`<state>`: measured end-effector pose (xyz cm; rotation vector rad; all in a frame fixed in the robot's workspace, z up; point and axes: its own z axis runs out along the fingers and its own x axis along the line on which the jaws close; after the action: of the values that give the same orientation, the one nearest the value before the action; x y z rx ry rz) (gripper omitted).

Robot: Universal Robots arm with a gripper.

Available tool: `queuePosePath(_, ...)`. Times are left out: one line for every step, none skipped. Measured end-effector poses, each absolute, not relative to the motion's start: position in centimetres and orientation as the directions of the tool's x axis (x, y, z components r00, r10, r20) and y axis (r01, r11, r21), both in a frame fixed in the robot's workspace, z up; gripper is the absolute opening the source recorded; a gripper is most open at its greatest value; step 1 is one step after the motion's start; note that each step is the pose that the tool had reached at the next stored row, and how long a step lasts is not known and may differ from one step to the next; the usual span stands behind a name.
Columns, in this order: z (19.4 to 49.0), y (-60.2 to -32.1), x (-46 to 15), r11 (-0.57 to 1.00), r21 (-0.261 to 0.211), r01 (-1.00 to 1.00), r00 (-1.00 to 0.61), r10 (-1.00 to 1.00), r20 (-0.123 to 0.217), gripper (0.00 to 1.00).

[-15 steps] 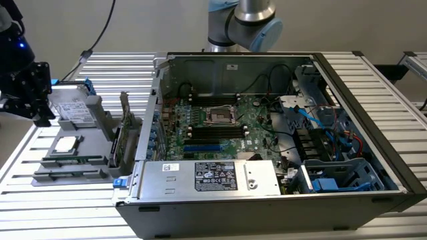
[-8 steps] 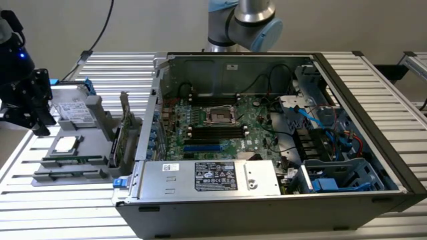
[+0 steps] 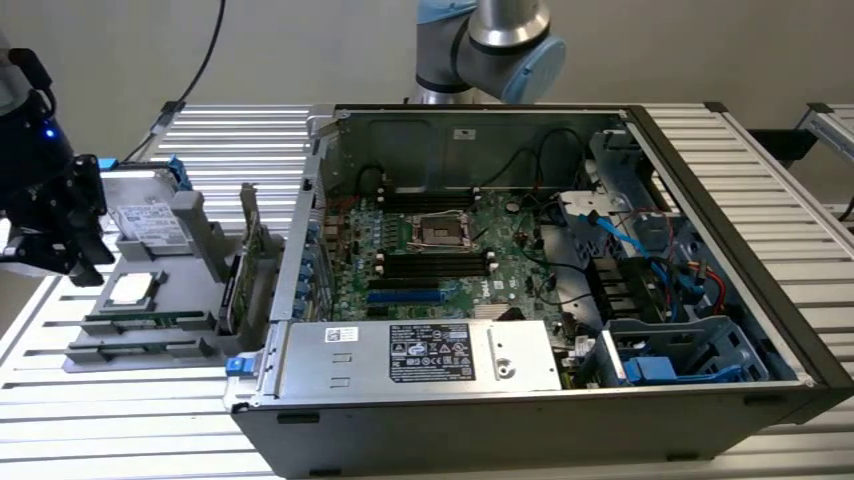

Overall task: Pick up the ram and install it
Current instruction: 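Pick up the ram and move it above insertion slot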

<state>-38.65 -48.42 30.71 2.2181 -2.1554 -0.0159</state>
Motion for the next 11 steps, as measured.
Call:
queuePosePath(30.5, -48.5, -38.7, -0.030, 0.042, -0.999, 0.032, -0.999, 0.026, 0.33)
queuePosePath(30.3, -48.5, -38.7, -0.033, 0.042, -0.999, 0.034, -0.999, 0.026, 0.33)
queuePosePath(30.2, -48.6, -38.6, -0.035, 0.042, -0.999, 0.036, -0.999, 0.026, 0.33)
queuePosePath(30.0, -48.7, -38.7, -0.037, 0.042, -0.998, 0.038, -0.999, 0.026, 0.33)
queuePosePath(29.8, -48.7, -38.6, -0.039, 0.042, -0.998, 0.040, -0.999, 0.025, 0.33)
queuePosePath(29.6, -48.8, -38.7, -0.042, 0.042, -0.998, 0.043, -0.999, 0.025, 0.33)
queuePosePath(29.4, -48.8, -38.7, -0.044, 0.042, -0.998, 0.045, -0.999, 0.025, 0.33)
queuePosePath(29.2, -48.8, -38.7, -0.047, 0.042, -0.998, 0.048, -0.999, 0.025, 0.33)
queuePosePath(29.1, -48.9, -38.7, -0.049, 0.042, -0.998, 0.050, -0.998, 0.025, 0.33)
queuePosePath(28.9, -48.9, -38.7, -0.052, 0.042, -0.998, 0.053, -0.998, 0.025, 0.33)
queuePosePath(28.7, -48.9, -38.7, -0.055, 0.042, -0.998, 0.056, -0.998, 0.024, 0.33)
